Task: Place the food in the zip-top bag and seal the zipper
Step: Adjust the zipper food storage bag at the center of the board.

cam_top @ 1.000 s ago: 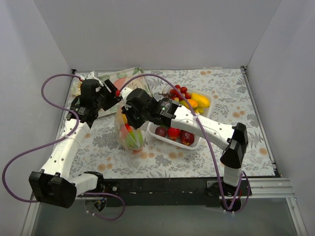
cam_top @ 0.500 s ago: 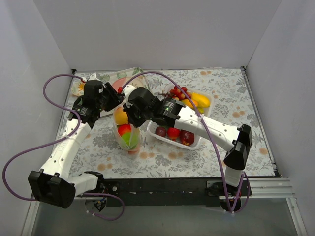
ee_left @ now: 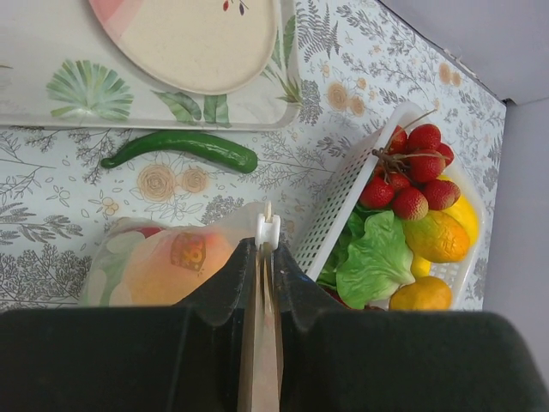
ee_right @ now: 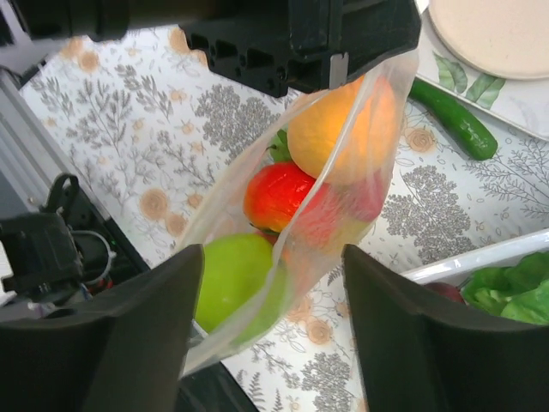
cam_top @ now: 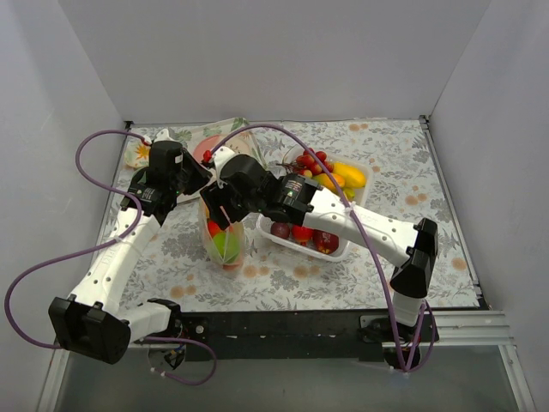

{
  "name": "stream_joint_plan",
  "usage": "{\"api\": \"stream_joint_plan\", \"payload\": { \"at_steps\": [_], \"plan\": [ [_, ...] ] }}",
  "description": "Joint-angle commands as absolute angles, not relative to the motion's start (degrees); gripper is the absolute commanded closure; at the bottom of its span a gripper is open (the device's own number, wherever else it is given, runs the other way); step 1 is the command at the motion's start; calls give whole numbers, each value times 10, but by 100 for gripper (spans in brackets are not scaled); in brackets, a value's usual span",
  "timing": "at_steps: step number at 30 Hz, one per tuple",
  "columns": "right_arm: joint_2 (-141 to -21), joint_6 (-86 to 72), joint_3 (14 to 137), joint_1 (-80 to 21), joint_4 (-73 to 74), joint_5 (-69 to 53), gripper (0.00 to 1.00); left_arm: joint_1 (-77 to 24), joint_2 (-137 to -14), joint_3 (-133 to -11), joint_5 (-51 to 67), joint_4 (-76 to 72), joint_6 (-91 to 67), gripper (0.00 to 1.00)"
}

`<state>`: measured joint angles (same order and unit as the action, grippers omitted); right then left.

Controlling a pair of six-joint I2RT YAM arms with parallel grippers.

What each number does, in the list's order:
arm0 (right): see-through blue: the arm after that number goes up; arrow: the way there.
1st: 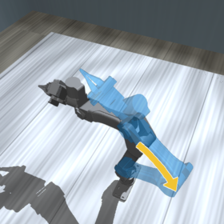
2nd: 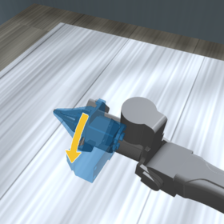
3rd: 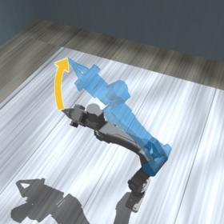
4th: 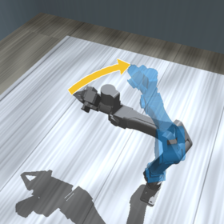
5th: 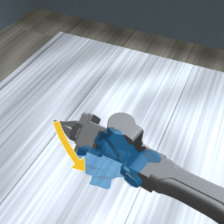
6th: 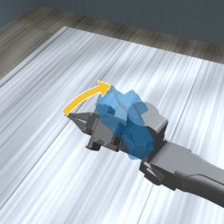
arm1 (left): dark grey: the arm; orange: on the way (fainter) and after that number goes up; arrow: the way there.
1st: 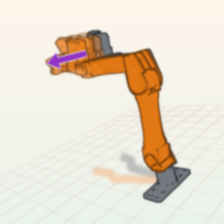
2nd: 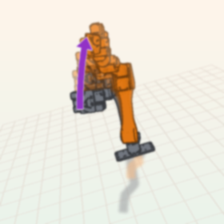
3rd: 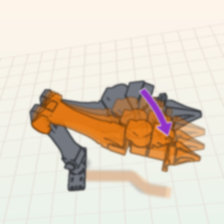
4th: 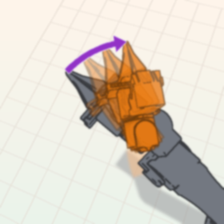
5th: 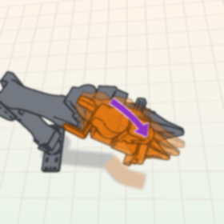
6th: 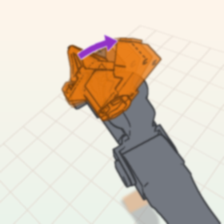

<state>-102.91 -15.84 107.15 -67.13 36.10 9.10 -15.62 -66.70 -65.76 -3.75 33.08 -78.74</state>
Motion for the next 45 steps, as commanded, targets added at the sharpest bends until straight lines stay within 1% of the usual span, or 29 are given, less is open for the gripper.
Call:
{"api": "stream_joint_plan", "payload": {
  "at_steps": [1,4,7,14,17,20,23,24,29,31,32,33,34,35,36,37,38,40,41,42,43,45],
  "plan": [
    [-1034,-190,1107,-683,334,148,17,-159,-654,-679,-62,339,-799,100],
    [-1034,-213,1092,-689,313,159,9,-159,-658,-678,-60,338,-802,100],
    [-1060,-227,1113,-700,330,209,6,-160,-660,-678,-57,334,-805,100],
    [-1074,-247,1113,-712,311,245,6,-160,-663,-678,-57,332,-805,100],
    [-1080,-250,1115,-713,317,264,8,-160,-660,-678,-59,333,-807,100],
    [-1086,-251,1114,-713,320,273,16,-161,-659,-677,-59,332,-807,100],
    [-1091,-254,1112,-713,322,262,32,-160,-657,-674,-59,332,-809,100],
    [-1092,-257,1112,-713,323,260,34,-160,-657,-675,-60,333,-810,100],
    [-1093,-259,1108,-716,324,250,33,-160,-659,-673,-59,332,-812,100],
    [-1094,-257,1108,-717,326,251,34,-160,-660,-675,-55,330,-812,100],
    [-1094,-254,1107,-717,326,250,39,-160,-660,-676,-55,328,-813,100],
    [-1095,-254,1105,-717,330,253,51,-160,-660,-677,-52,326,-812,100],
    [-1094,-254,1102,-717,336,263,61,-160,-661,-678,-45,325,-810,100],
    [-1092,-253,1098,-716,337,265,71,-160,-662,-679,-41,324,-808,97],
    [-1086,-254,1092,-715,337,267,87,-160,-662,-681,-40,323,-807,89],
    [-1079,-253,1072,-713,332,266,93,-160,-662,-682,-35,323,-805,77],
    [-1063,-252,1059,-711,328,267,98,-160,-660,-682,-31,317,-799,69],
    [-1042,-246,1014,-706,314,261,99,-161,-657,-685,-24,314,-794,60],
    [-1017,-226,993,-704,285,257,99,-160,-655,-688,-22,312,-786,49],
    [-1003,-219,972,-702,273,254,99,-161,-651,-692,-20,311,-783,43],
    [-991,-209,955,-701,260,238,99,-160,-649,-701,-19,309,-779,40],
    [-951,-177,906,-697,228,222,99,-160,-645,-714,-9,304,-764,35]
  ]
}}
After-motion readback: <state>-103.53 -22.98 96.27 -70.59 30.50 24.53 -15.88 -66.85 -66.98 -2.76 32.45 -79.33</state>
